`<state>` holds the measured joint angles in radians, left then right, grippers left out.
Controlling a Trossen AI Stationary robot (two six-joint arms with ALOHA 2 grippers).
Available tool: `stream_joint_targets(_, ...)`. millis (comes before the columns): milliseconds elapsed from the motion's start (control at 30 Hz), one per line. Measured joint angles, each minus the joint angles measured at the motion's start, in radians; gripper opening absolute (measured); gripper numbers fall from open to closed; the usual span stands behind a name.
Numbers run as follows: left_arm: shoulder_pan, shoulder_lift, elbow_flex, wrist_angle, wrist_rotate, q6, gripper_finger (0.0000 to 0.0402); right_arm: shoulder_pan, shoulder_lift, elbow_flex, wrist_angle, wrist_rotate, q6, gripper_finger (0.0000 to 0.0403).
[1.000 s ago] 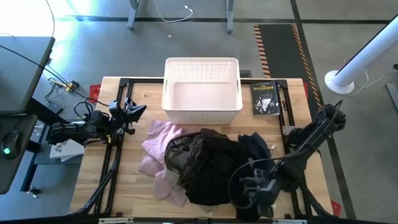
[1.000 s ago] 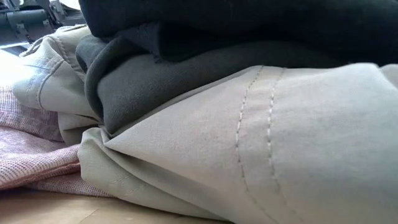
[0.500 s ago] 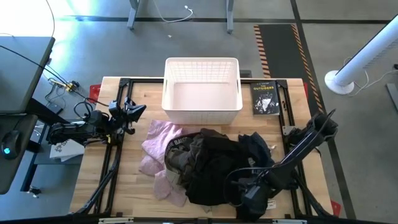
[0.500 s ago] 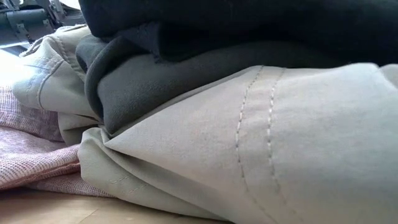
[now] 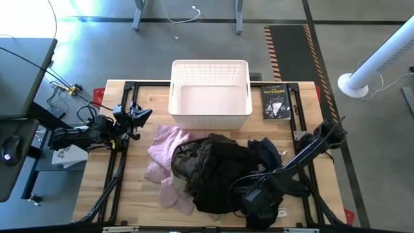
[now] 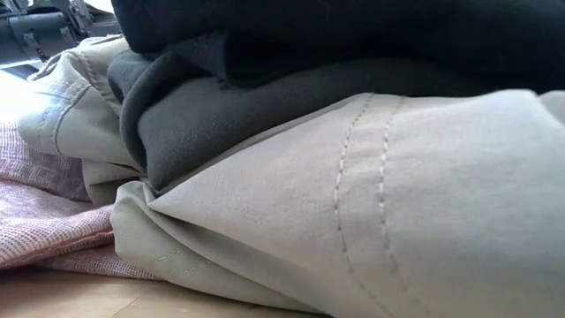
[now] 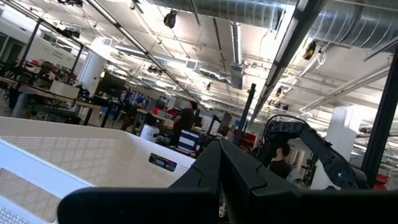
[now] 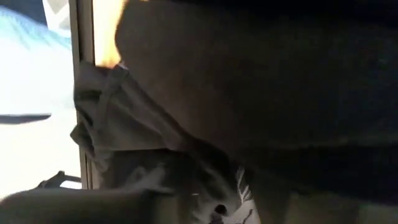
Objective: Sort clothes
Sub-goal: Put the black underwear into the white bin
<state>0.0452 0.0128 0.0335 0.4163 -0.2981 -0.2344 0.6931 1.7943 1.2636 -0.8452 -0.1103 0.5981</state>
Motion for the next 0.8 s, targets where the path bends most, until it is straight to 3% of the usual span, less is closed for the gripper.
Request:
stream_joint_targets(67, 0.0, 0.0, 0.0, 0.0, 0.0, -0.006, 0.0001, -0.004, 0.0, -0.009, -0.009, -0.042, 0.003, 0.0045)
stream_joint_targets(133, 0.0, 0.0, 0.0, 0.0, 0.0, -0.019, 0.0001, -0.006, -0.003, -0.01, -0.026, -0.1, 0.0, 0.0017)
stream_joint_targets(367, 0.0, 0.0, 0.0, -0.001, 0.0, -0.024, 0.0001, -0.005, -0.111, 0.015, -0.058, -0.463, 0.11, 0.0011)
stream_joint_targets(433, 0.0, 0.0, 0.0, -0.001, 0.0, -0.025, 0.0001, -0.005, -0.157, 0.046, -0.059, -0.5, 0.161, 0.0007)
stream_joint_targets(567, 0.0, 0.0, 0.0, 0.0, 0.0, -0.025, 0.0001, -0.02, -0.257, 0.155, -0.067, -0.378, 0.173, 0.0007)
stream_joint_targets(667, 0.0, 0.0, 0.0, 0.0, 0.0, -0.026, 0.0001, -0.039, -0.32, 0.284, -0.103, -0.163, 0.081, 0.0004)
stream_joint_targets(800, 0.0, 0.0, 0.0, 0.0, 0.001, -0.027, 0.0001, -0.069, -0.372, 0.488, -0.141, 0.216, -0.119, 0.0005)
